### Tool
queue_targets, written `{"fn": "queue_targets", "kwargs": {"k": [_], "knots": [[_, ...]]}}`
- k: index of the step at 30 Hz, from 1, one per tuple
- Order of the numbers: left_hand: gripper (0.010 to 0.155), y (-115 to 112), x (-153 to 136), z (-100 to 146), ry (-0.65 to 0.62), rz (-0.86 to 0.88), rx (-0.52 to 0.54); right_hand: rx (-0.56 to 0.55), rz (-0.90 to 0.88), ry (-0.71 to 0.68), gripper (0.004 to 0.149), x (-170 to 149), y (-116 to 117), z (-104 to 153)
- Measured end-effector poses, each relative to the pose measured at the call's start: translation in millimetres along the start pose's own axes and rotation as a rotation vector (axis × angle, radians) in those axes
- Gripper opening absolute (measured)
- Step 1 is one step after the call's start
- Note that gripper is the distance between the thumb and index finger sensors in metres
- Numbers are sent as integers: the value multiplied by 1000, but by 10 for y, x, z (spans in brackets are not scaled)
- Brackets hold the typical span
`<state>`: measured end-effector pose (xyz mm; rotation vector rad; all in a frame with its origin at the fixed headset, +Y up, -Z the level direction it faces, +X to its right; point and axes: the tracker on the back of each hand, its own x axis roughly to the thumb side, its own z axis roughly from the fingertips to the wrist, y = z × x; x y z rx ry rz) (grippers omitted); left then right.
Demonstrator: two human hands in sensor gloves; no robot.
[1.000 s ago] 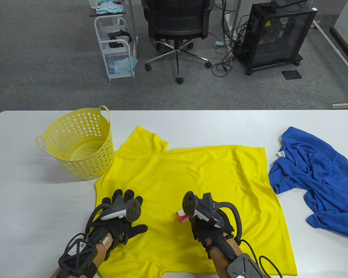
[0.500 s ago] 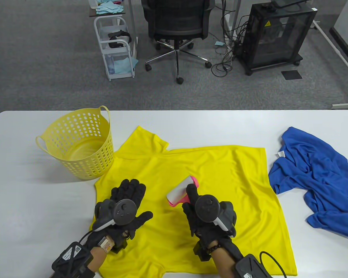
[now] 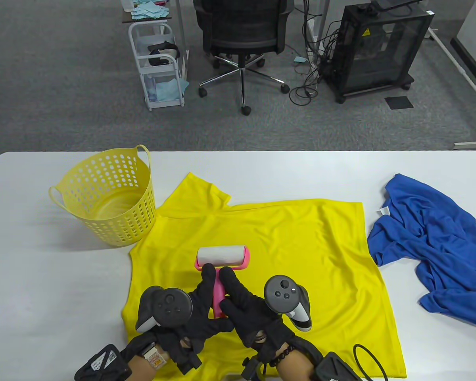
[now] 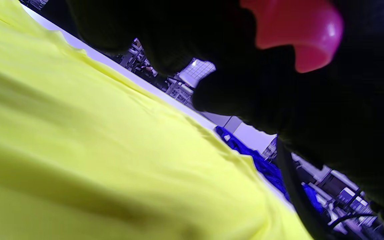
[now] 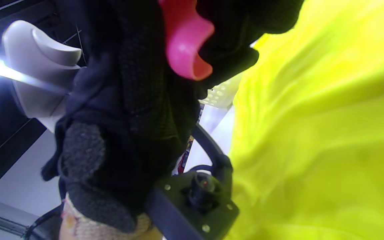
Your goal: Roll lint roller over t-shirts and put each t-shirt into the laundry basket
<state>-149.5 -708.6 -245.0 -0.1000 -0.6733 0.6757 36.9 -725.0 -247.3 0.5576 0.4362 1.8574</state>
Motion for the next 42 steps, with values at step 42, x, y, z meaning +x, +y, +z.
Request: {"fn": "queue_targets", "kwargs": {"k": [42], "knots": [[65,255,-938,-958,680,-423,22,-77,744,948,80,-1281,-1156,167]]}}
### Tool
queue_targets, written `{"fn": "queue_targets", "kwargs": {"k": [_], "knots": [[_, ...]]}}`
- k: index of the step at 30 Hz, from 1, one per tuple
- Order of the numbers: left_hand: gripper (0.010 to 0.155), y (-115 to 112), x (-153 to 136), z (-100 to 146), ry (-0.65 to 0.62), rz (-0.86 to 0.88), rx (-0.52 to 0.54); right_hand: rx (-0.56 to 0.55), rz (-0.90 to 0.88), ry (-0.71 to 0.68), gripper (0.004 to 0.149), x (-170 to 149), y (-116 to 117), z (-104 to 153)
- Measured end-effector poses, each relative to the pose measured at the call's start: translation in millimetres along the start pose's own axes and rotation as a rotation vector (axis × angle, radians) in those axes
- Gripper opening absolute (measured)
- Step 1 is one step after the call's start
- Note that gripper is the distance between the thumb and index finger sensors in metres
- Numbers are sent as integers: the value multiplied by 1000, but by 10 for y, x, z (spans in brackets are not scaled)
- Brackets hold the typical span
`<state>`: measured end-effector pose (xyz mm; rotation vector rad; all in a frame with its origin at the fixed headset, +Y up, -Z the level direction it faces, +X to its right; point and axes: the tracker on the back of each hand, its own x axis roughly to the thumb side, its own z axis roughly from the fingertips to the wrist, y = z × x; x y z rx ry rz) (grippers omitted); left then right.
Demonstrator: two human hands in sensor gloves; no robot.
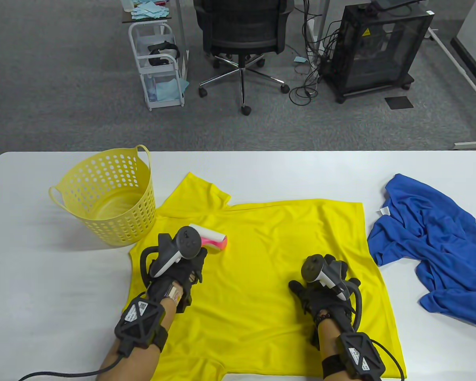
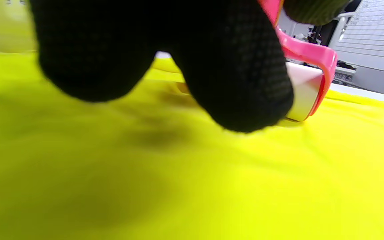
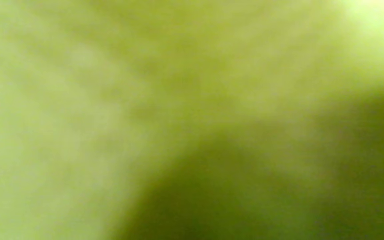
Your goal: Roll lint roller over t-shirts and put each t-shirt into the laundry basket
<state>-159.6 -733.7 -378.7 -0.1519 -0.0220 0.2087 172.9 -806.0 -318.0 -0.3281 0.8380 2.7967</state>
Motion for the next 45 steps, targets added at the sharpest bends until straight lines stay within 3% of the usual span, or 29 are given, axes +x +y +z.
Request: {"fn": "queue_targets", "kwargs": {"k": [5,9,13,20,25,29,33,36,45], "knots": [[65,4,161,-156,23,-61,7,24,-14,-3,80,-1,12,-5],[65,8,138,-28,-29,-100,-38,28,-15,-2,80,2,14,3],[65,41,-27,486,-167,-196,-103,32,-17,-3,80,0,14,3],[65,53,-489,1486,-292,-256,-177,32,-19,7,81,13,11,-1],[65,103,-702,1918,-345,-353,-178,30,-19,10,81,14,10,0],[65,82,-774,2074,-346,-431,-167,31,-17,11,81,14,10,2],[65,72,-745,1993,-332,-401,-167,31,-18,11,81,15,12,2],[65,57,-632,1802,-329,-359,-164,31,-18,10,81,15,12,2],[66,-5,80,748,-342,-299,-145,32,-17,9,81,15,12,1]]}}
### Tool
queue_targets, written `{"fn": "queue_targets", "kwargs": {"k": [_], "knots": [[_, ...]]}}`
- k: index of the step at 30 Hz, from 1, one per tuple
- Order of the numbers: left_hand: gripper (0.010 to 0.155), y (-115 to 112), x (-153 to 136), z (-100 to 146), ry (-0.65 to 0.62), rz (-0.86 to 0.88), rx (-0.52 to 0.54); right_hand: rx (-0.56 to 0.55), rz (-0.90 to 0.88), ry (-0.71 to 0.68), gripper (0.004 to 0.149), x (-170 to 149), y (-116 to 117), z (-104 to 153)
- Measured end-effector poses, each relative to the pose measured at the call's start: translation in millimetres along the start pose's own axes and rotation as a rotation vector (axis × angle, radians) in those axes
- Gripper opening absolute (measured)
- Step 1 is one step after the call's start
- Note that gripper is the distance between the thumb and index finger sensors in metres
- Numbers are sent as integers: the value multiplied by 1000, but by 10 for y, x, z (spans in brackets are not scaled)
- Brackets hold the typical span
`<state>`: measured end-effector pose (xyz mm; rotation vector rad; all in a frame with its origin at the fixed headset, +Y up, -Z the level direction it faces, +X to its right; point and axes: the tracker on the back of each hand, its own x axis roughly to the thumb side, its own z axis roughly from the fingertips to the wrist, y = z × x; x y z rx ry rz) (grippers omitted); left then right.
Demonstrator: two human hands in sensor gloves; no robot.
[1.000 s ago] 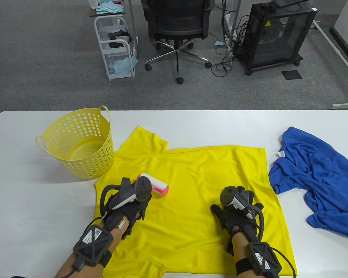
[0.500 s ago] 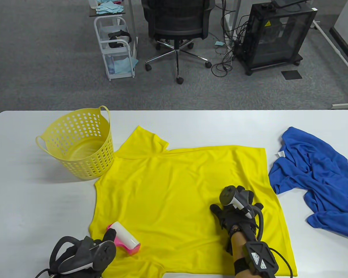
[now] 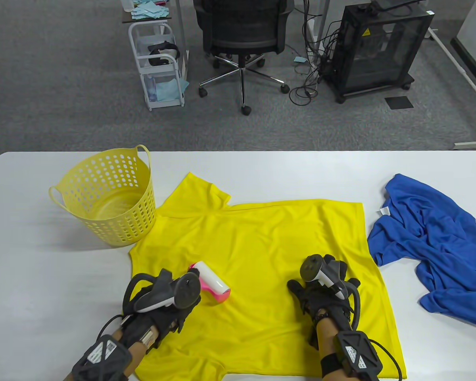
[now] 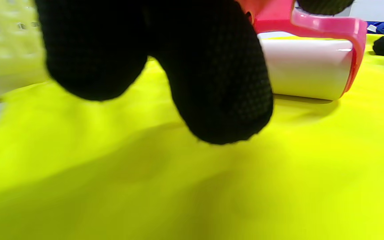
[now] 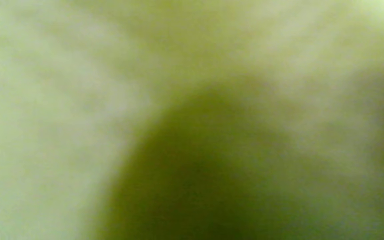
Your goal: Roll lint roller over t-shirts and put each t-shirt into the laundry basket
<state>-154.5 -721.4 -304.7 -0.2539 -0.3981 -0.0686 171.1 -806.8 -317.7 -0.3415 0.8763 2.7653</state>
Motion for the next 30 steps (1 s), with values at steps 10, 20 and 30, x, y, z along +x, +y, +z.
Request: {"fn": "queue_targets", "kwargs": {"k": [10,20,30], "knots": [[66,198,463,-980,110,10,43,8,2,-5,81,8,4,3],[67,77,283,-566,44,-17,38,12,-2,-9,81,9,5,3],[69,-288,-230,656,-1,-35,40,6,6,-2,81,15,3,7]]}}
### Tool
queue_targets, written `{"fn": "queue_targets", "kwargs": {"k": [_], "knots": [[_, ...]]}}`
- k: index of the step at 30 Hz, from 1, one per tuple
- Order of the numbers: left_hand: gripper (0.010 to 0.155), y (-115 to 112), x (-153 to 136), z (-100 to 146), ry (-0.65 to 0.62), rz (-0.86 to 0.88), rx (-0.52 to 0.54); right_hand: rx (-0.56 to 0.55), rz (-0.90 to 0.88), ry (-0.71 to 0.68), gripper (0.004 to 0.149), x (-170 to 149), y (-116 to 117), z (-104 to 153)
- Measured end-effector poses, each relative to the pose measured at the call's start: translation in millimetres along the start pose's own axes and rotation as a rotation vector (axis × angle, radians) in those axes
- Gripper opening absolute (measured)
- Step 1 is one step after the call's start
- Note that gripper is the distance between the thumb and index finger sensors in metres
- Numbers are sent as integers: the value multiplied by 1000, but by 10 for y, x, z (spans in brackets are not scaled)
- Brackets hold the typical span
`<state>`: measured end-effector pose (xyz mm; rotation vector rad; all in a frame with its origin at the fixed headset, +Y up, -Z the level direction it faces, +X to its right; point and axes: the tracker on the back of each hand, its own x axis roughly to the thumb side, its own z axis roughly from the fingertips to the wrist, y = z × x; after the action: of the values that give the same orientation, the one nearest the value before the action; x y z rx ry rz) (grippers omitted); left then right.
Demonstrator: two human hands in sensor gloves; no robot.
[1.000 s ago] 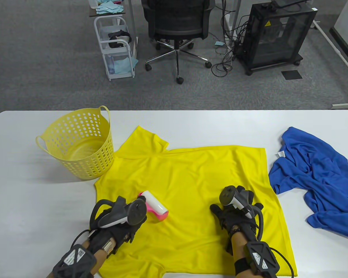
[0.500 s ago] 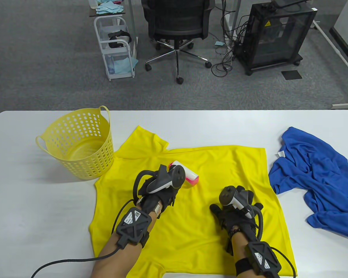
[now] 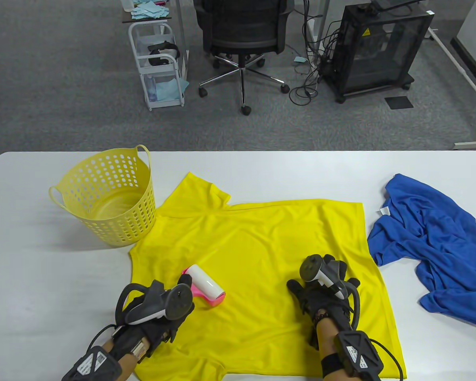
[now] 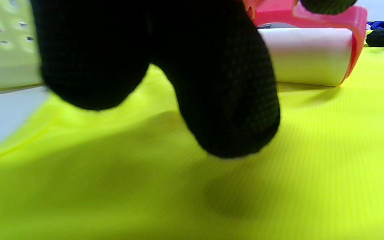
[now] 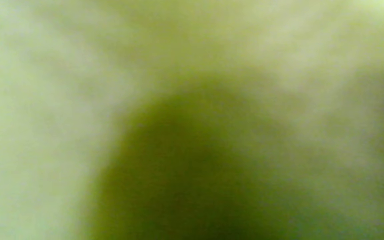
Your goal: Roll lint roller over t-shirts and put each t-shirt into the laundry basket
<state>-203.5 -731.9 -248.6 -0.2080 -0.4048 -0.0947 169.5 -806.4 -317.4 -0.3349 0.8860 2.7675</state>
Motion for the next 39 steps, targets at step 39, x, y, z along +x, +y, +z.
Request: {"fn": "queue_targets", "kwargs": {"k": [39], "knots": [[68,-408,-1778,267,869,-3,19,-10,-6,-11,81,-2,2,-1]]}}
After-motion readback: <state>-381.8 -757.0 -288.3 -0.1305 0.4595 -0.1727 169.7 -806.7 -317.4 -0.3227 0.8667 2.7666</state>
